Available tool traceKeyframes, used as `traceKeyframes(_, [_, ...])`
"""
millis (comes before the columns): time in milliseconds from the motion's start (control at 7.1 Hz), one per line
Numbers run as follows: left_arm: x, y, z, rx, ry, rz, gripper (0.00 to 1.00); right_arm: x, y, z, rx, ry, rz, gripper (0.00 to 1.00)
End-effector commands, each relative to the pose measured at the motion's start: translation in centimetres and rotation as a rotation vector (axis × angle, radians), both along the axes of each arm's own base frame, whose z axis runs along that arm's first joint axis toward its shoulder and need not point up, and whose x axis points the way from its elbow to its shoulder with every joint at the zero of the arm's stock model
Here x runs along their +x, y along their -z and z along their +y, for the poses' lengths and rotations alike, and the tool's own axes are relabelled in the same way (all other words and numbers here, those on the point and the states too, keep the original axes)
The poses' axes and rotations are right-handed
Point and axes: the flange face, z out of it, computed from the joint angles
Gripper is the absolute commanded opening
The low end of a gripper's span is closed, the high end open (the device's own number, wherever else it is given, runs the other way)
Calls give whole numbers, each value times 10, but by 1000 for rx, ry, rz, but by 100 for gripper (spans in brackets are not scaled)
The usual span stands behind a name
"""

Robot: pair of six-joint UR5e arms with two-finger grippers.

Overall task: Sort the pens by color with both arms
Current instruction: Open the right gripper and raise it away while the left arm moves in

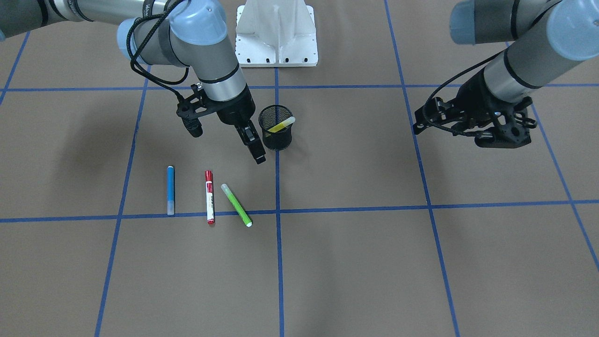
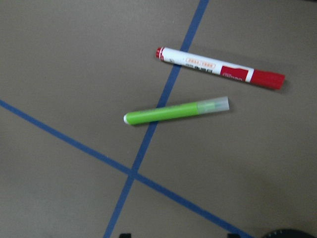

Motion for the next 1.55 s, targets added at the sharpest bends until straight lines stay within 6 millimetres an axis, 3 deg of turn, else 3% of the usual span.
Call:
traceKeyframes(0, [48, 10, 21, -44, 2, 63, 99, 7, 14, 6, -78, -2, -58, 71])
traceKeyframes(282, [50, 8, 19, -43, 5, 70, 99, -3, 13, 12, -162, 22, -96, 70])
traceKeyframes(422, [50, 10, 20, -42, 5, 72, 99, 6, 17, 15, -223, 57, -141, 70])
traceKeyframes(563, [50, 11, 20, -40, 5, 73, 99, 37, 14, -7, -227, 107, -159, 71])
traceKeyframes(704, [50, 13, 21, -37, 5, 76, 99, 44, 9, -19, -225, 114, -152, 71])
traceKeyframes(845, [49, 14, 21, -38, 7, 77, 99, 108, -10, -61, -231, 126, -173, 71])
traceKeyframes(985, [56, 16, 25, -66, 11, 77, 99, 144, -43, -82, -175, 149, -148, 73])
traceKeyframes(1126, [70, 23, 30, -74, 5, 87, 99, 167, -69, -106, -127, 140, -112, 75])
traceKeyframes(1408, [105, 27, 40, -62, -7, 128, 99, 202, -99, -127, -83, 123, -74, 78])
